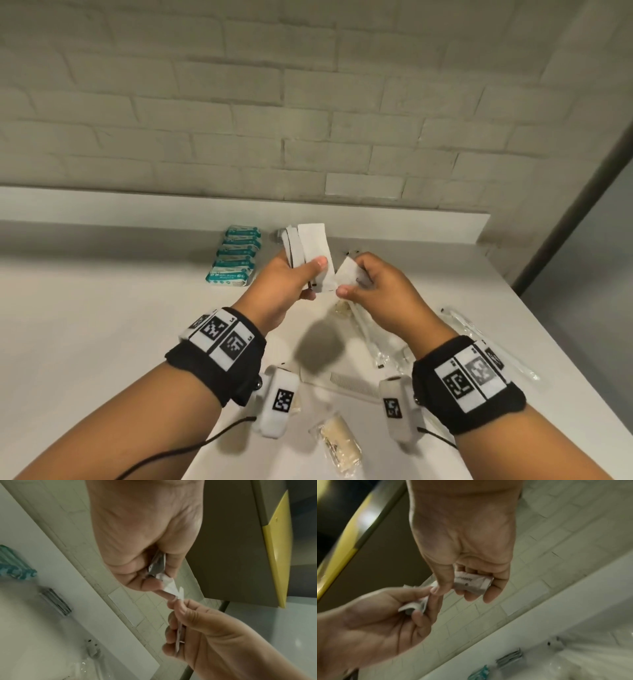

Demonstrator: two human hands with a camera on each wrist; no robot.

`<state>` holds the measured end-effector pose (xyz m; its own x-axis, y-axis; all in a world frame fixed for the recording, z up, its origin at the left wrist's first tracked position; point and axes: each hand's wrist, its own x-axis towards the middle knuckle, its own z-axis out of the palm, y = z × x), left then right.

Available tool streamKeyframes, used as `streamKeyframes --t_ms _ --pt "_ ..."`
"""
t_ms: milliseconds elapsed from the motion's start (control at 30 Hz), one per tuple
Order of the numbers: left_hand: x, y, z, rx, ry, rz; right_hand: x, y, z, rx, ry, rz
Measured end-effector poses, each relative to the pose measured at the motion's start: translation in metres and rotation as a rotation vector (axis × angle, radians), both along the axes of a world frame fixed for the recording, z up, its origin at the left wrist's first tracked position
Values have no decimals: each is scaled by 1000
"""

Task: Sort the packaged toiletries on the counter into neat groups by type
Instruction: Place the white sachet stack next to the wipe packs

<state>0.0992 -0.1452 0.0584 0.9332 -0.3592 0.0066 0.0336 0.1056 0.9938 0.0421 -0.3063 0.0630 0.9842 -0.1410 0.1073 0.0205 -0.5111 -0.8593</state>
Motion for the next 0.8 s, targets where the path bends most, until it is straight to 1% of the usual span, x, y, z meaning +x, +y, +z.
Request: streamKeyframes --t_ms 67,133,167,200,267,300,333,367,433,467,500,533,600,667,733,800 --pt "3 2 -2 9 17 33 1 -2 0 219 -17 -39" --pt "2 2 -3 53 -15 49 2 1 2 458 -10 9" --pt "1 1 -5 69 -30 38 3 2 4 521 5 38" --pt "-1 -1 -6 75 -34 20 2 5 6 538 12 65" --pt "-3 -4 -8 57 -7 -1 5 6 8 519 -23 63" --pt "-5 -4 -8 31 32 1 7 5 9 479 -70 45" --pt "-5 -4 -6 -7 83 4 9 2 9 377 -153 21" --pt "-4 -3 -5 -44 136 9 11 -2 9 189 -267 -4" --pt "-2 0 -1 -102 225 1 12 -12 4 -366 -493 -29" --pt "-1 1 0 -120 251 -13 12 -16 2 -603 -573 -15" --pt "0 2 0 -120 260 -38 10 -18 -1 -748 -627 12" --pt "0 3 1 -117 264 -57 8 -18 -2 -812 -662 36" --pt "2 2 0 -120 263 -47 8 -19 -7 -799 -656 61" --pt "4 0 -2 -118 259 -6 8 -22 -12 -662 -577 75" --pt "2 -2 -4 -95 250 -4 9 -22 -15 -498 -502 102" --pt "1 -4 -5 -67 233 0 7 -20 -13 -398 -424 103"
